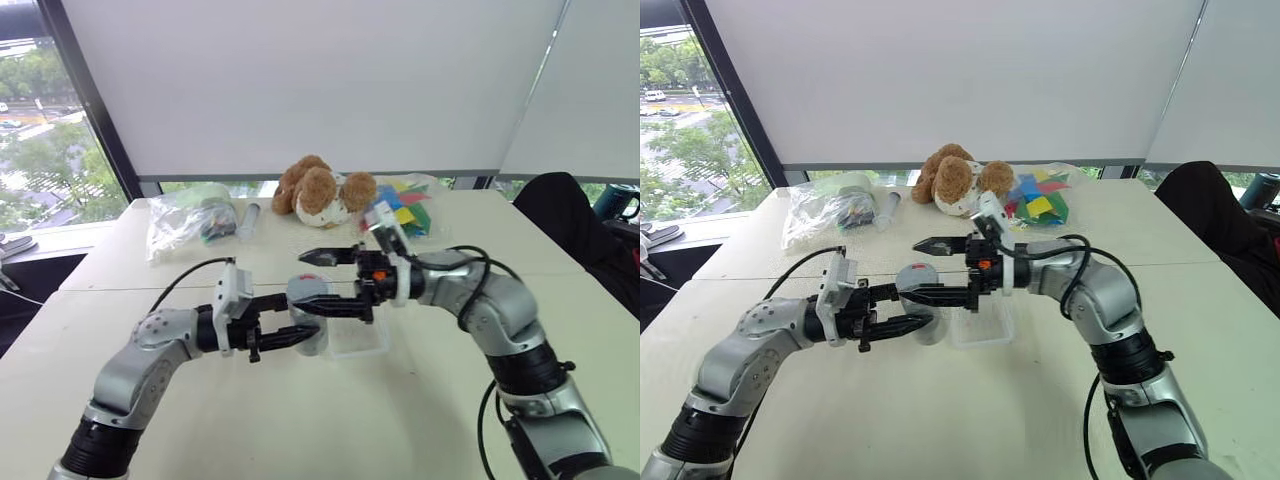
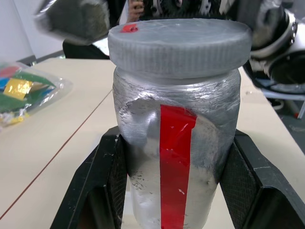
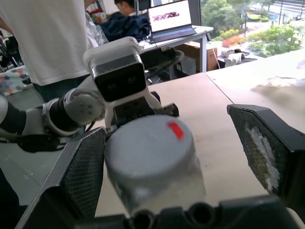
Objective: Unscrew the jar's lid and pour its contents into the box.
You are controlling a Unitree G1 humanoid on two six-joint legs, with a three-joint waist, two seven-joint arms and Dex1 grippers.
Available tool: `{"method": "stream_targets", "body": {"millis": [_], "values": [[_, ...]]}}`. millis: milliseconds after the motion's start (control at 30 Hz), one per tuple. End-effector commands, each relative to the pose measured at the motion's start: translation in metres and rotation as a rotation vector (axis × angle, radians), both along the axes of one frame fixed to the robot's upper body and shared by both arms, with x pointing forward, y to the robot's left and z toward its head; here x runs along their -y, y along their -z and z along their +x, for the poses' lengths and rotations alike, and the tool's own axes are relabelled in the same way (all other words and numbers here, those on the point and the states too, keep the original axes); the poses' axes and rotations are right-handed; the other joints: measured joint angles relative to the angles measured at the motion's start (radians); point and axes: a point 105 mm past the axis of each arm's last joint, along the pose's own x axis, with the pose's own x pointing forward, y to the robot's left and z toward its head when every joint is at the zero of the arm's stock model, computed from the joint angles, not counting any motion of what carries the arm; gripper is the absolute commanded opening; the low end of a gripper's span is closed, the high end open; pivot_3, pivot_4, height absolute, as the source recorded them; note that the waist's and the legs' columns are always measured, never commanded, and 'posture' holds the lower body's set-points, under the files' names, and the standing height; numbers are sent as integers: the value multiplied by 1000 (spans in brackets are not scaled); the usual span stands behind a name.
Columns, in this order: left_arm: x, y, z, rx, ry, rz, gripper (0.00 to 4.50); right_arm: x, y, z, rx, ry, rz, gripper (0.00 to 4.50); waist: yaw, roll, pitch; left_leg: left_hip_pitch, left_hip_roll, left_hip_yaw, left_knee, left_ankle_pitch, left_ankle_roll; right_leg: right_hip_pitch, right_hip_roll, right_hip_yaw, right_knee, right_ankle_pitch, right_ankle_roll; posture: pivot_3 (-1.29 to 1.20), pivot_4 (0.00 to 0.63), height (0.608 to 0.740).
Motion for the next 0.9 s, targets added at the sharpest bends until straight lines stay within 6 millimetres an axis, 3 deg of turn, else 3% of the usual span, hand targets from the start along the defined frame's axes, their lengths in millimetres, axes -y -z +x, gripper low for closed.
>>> {"method": "stream_targets", "body": {"millis": [33,133,267,433,567,900], "values": [[3,-16,-13,61,42,-39,2035,13,-8,-5,17,8,18,4431,0,0,0,0,0,0,0,0,0,0,0,0,0,0,0,0,150,740],[-3,-15,-12,44,20,-42,2035,26,-11,-4,20,18,6,4431,-2,0,0,0,0,0,0,0,0,0,0,0,0,0,0,0,150,740],[-7,-15,-8,39,-23,-50,2035,26,-28,-23,27,-88,73,4431,-2,0,0,0,1,0,0,0,0,0,0,0,0,0,0,0,150,740],[-2,-14,-4,47,-24,-40,2035,-1,-25,-28,75,-120,48,4431,-2,0,0,0,1,0,0,0,0,0,0,0,0,0,0,0,150,740],[4,-13,-1,44,-12,-39,2035,-22,-20,-20,102,-103,22,4431,-2,0,0,0,0,0,0,0,0,0,0,0,1,0,0,0,150,740],[12,-9,-5,49,9,-37,2035,-40,-9,-14,134,-101,-11,4431,-2,0,0,0,0,0,0,0,0,-1,0,0,1,0,0,0,150,740]]}}
